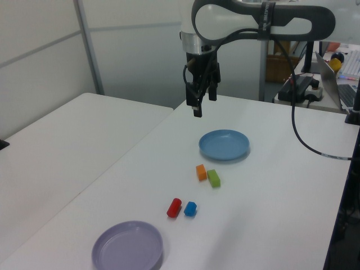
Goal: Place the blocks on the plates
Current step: 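Move the open gripper down toward the orange block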
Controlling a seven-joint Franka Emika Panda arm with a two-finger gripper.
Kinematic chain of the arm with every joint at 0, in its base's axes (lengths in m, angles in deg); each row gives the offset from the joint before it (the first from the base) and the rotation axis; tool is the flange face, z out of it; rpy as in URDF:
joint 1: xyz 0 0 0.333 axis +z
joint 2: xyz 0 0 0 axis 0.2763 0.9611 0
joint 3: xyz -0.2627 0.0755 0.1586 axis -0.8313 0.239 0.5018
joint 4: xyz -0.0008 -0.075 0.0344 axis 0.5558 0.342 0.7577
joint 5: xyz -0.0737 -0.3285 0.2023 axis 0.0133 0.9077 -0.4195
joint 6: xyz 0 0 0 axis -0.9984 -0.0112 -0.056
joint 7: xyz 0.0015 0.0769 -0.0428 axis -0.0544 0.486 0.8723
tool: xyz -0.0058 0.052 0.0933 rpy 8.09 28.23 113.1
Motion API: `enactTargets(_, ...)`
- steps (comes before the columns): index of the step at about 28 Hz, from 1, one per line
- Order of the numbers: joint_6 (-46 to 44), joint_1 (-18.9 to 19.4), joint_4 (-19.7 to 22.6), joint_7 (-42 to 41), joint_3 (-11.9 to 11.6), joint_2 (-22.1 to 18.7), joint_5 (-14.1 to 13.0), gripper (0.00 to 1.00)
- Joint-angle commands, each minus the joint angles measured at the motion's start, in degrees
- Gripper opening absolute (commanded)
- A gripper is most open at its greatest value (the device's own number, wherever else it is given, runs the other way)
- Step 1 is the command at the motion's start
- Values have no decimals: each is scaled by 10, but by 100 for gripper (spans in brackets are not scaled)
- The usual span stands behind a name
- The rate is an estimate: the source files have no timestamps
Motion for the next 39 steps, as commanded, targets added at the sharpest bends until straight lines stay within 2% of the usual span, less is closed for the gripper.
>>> enactTargets(1,-10,-10,-2,-7,-13,-1,-27,100)
enactTargets(4,-8,-15,2,-10,-12,0,-24,100)
enactTargets(7,-14,-24,1,-8,-13,19,-20,100)
enactTargets(9,-12,-32,3,-8,-12,22,-20,95)
enactTargets(12,-6,-33,4,-6,-12,36,-24,94)
enactTargets(15,19,-41,7,9,-12,58,-27,100)
enactTargets(18,53,-41,34,34,-12,59,-28,100)
enactTargets(21,104,-43,71,95,-12,59,-34,100)
enactTargets(27,191,-60,131,123,-12,66,-35,100)
enactTargets(39,279,-88,131,193,-12,171,-37,100)
